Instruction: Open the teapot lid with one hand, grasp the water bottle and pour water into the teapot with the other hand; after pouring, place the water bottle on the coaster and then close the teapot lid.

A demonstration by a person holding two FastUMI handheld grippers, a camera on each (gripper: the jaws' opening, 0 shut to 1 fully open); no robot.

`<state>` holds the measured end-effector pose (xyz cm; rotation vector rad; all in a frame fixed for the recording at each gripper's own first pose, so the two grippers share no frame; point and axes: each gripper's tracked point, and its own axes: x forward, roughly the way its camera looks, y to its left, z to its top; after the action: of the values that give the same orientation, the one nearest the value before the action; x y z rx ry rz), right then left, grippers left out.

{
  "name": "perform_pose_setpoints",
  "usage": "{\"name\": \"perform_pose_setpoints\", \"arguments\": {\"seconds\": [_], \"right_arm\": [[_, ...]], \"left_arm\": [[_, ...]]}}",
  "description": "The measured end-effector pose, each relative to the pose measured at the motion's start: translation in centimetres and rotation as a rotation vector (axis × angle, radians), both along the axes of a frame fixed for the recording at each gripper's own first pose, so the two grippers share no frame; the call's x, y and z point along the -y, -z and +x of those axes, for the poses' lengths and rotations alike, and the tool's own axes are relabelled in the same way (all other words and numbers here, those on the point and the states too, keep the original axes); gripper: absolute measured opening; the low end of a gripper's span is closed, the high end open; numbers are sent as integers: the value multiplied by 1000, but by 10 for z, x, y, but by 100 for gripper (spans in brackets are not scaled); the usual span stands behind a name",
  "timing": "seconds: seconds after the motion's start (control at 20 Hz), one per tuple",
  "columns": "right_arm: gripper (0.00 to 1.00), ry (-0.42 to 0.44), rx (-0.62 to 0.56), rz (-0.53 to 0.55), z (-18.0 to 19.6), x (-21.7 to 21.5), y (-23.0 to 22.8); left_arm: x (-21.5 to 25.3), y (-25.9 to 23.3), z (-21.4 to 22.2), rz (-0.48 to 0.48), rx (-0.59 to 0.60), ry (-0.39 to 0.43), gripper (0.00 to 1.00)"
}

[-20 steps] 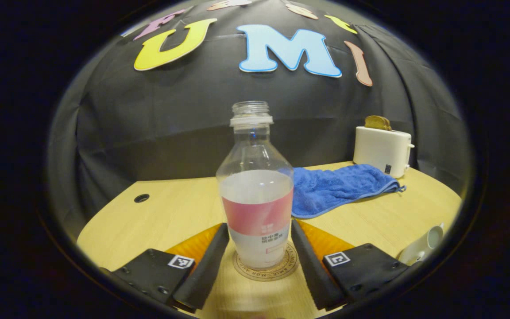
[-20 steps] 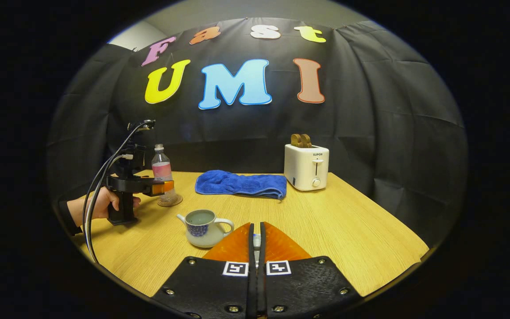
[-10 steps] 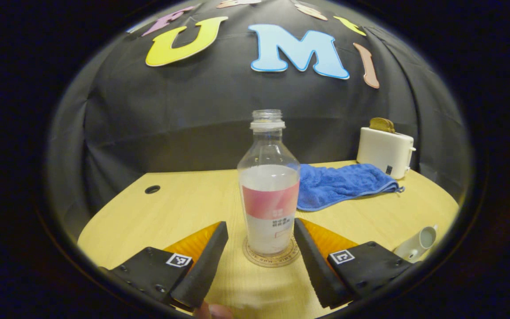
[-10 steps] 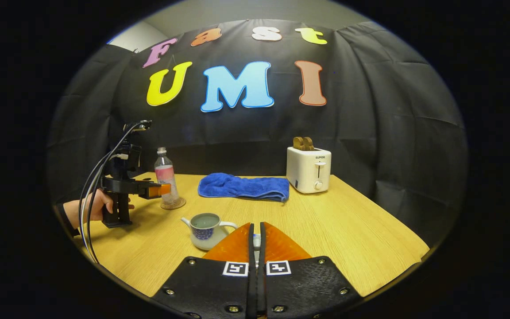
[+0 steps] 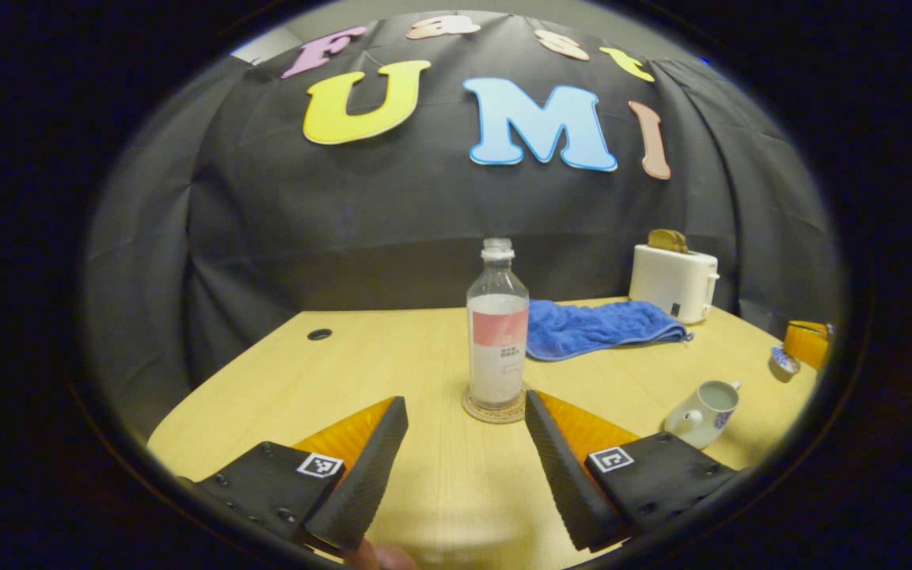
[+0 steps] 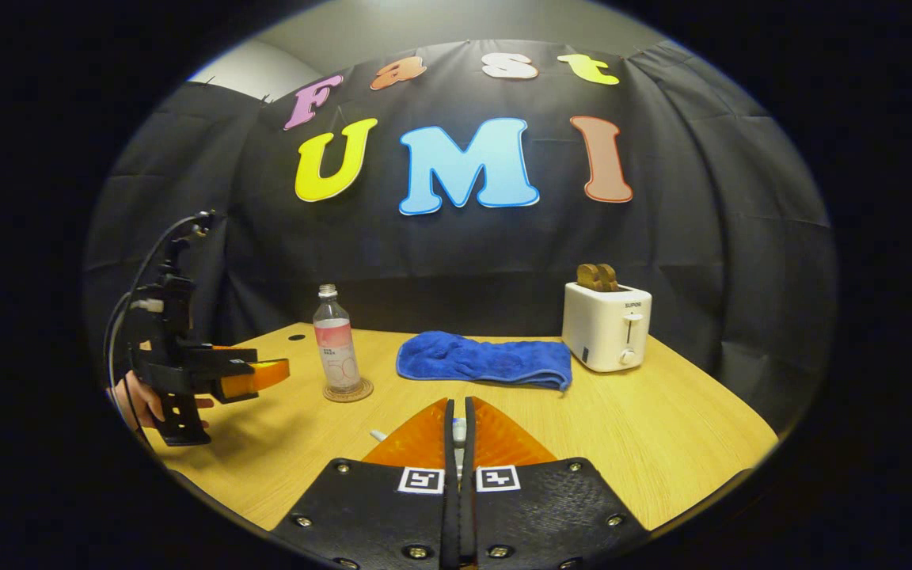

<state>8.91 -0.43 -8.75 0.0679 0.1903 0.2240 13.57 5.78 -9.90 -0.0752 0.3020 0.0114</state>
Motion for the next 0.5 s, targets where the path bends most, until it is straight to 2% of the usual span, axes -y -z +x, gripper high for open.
{"name": "perform_pose_setpoints", "arguments": {"seconds": [0.3,0.5], "right_arm": [[1,-13,-3,-14,30,-20,10],[1,-10,-16,-16,40,-29,20]], "left_arm": [[-47,-44,-51,71,123,-100,100],[-58,-49,-75,75,148,-133,100]]}}
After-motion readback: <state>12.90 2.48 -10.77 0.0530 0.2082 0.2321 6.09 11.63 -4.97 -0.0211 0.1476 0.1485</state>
